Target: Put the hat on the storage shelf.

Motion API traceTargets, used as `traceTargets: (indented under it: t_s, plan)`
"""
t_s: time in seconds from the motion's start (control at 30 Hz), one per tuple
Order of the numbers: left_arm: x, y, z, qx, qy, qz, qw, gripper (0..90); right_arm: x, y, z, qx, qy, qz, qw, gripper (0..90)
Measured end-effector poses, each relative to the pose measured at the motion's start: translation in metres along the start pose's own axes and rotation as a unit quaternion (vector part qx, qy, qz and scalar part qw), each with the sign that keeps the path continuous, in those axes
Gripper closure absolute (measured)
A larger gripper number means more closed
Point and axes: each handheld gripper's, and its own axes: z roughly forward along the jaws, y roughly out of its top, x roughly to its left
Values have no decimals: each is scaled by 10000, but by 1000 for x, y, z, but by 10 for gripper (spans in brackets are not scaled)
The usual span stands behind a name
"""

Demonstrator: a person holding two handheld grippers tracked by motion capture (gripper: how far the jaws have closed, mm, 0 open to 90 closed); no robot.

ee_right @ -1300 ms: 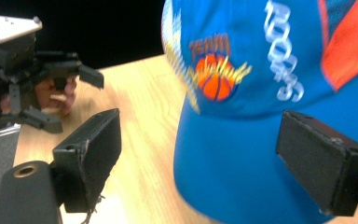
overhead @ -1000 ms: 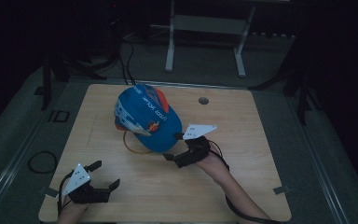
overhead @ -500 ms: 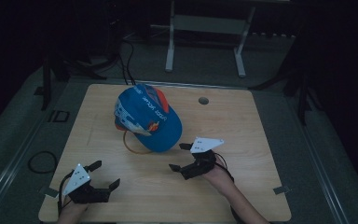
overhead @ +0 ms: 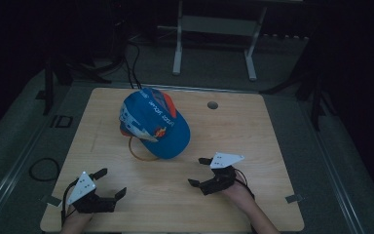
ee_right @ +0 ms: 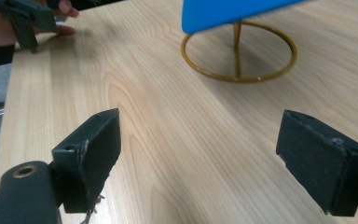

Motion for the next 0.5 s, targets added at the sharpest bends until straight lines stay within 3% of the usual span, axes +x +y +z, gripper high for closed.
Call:
traceTargets:
  t_s: [0.5]
  plan:
    - [1,0,1,4,-36,-23,10000,20,-8,-30,-21,107,-198,157,9996,139]
